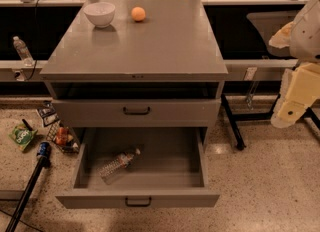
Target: Pick water bottle from middle drawer and place on counter
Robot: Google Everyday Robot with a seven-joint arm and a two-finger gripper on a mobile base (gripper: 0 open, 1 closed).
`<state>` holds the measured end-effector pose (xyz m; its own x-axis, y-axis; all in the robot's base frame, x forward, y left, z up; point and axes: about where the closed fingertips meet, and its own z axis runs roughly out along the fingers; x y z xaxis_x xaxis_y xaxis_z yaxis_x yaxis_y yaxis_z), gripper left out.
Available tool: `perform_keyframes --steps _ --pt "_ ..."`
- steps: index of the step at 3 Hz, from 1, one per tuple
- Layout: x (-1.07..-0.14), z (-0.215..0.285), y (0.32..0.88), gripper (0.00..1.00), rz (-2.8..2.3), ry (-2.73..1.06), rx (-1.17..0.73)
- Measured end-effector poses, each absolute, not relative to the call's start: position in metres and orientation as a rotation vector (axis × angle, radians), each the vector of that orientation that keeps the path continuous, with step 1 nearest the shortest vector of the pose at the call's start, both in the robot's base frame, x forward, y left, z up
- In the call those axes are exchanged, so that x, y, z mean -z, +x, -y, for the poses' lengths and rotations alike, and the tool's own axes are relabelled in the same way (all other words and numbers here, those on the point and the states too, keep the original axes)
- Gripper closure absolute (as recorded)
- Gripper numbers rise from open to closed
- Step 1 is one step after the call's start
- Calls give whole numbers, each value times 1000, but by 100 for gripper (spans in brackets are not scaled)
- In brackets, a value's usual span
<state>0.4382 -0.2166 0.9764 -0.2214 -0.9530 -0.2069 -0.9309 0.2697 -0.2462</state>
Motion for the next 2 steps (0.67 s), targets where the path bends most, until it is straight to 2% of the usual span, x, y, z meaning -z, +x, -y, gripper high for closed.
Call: perform_keyframes --steps 1,2 --pt "-976 217 438 0 -2231 -1724 99" --pt "-914 185 458 0 -2138 -1771 44"
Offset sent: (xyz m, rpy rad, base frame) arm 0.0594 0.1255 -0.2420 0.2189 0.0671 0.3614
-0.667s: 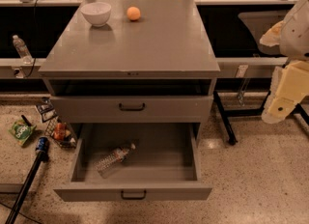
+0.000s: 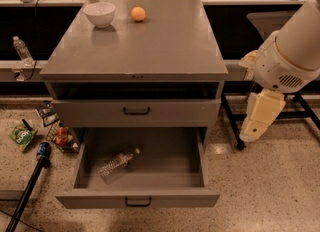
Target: Pick water bottle from middle drawer and place on counter
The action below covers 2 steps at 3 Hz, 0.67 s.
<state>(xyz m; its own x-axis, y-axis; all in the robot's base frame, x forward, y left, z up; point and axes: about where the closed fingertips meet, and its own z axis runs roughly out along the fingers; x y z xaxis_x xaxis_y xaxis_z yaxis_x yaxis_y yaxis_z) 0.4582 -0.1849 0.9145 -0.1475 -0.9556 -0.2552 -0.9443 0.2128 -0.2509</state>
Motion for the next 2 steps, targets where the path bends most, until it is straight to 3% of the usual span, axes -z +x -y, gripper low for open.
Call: perform_keyframes --steps 2 --pt "-884 168 457 0 -2096 -1815 -11"
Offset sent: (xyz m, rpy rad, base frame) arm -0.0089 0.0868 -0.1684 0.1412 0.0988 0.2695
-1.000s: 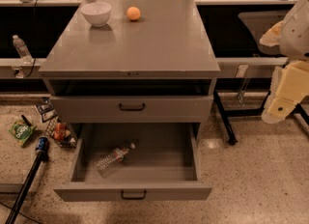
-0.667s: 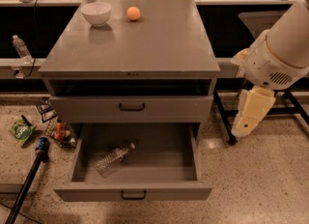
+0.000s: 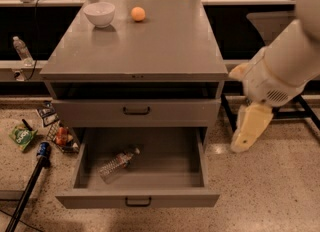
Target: Pick water bottle from middle drawer and place on counter
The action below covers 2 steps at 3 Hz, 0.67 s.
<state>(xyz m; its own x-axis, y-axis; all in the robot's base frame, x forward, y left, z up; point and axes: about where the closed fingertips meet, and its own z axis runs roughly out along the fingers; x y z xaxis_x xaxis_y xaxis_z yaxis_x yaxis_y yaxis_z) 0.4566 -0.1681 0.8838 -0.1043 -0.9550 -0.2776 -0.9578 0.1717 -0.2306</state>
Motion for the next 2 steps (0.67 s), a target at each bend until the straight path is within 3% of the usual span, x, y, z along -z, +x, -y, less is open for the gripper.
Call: perform_keyframes --steps 2 --pt "-750 69 452 0 -1763 -2061 -187"
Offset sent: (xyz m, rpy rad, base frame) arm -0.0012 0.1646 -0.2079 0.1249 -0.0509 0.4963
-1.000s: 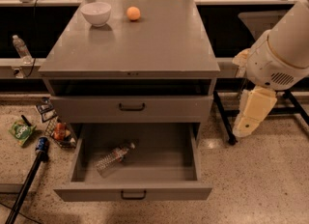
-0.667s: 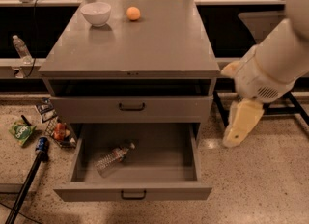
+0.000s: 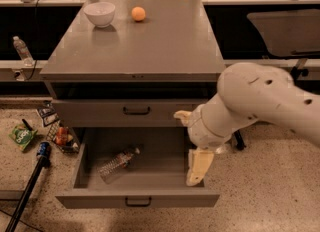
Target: Pick water bottle from middle drawer and place on counter
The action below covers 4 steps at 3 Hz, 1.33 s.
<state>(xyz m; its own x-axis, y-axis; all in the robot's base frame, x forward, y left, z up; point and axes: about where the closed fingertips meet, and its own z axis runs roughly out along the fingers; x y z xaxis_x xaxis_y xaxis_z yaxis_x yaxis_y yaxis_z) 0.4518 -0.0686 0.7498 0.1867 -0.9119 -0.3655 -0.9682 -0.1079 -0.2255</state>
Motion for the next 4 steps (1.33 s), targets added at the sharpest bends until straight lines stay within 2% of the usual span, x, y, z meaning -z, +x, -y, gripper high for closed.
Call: perform_keyframes --steps 2,4 --pt "-663 -39 478 0 -1503 -2217 -142" --pt "-657 -48 488 0 -1490 -2238 -111"
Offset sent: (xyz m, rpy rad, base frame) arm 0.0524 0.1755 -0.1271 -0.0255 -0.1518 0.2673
